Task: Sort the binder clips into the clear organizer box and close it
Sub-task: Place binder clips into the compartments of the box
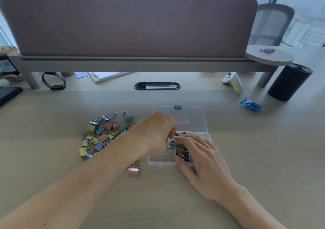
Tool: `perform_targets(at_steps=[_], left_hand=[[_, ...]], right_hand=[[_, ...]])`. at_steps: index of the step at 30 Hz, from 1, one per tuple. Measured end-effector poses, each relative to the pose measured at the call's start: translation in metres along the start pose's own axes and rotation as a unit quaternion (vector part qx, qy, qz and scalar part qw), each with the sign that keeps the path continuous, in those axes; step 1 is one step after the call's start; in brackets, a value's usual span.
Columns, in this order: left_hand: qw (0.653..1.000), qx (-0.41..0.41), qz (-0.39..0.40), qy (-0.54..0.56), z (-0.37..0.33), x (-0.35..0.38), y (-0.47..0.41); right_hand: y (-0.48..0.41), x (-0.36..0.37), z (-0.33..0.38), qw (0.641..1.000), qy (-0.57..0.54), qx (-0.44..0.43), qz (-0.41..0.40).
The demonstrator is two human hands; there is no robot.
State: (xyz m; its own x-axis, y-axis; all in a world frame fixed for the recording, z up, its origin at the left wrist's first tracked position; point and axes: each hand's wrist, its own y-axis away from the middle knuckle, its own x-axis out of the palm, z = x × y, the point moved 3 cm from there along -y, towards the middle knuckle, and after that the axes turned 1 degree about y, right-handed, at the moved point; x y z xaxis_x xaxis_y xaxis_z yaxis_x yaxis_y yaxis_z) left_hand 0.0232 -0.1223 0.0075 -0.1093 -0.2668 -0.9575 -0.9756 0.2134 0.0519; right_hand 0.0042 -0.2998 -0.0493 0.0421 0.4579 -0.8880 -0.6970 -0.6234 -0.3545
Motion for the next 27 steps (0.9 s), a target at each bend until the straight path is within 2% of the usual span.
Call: perform_targets(at_steps=[7, 16, 27], left_hand=[[0.999, -0.032, 0.022, 0.004, 0.005, 0.000, -0.006], [0.994, 0.029, 0.044, -0.091, -0.010, -0.003, -0.018], [0.995, 0.046, 0.056, -0.066, -0.007, -0.005, -0.019]], right_hand=[[-0.001, 0.003, 0.000, 0.999, 0.007, -0.036, 0.006], [0.000, 0.005, 0.000, 0.999, 0.027, -0.038, 0.022], [-0.001, 0.005, 0.000, 0.998, 0.034, -0.036, 0.029]])
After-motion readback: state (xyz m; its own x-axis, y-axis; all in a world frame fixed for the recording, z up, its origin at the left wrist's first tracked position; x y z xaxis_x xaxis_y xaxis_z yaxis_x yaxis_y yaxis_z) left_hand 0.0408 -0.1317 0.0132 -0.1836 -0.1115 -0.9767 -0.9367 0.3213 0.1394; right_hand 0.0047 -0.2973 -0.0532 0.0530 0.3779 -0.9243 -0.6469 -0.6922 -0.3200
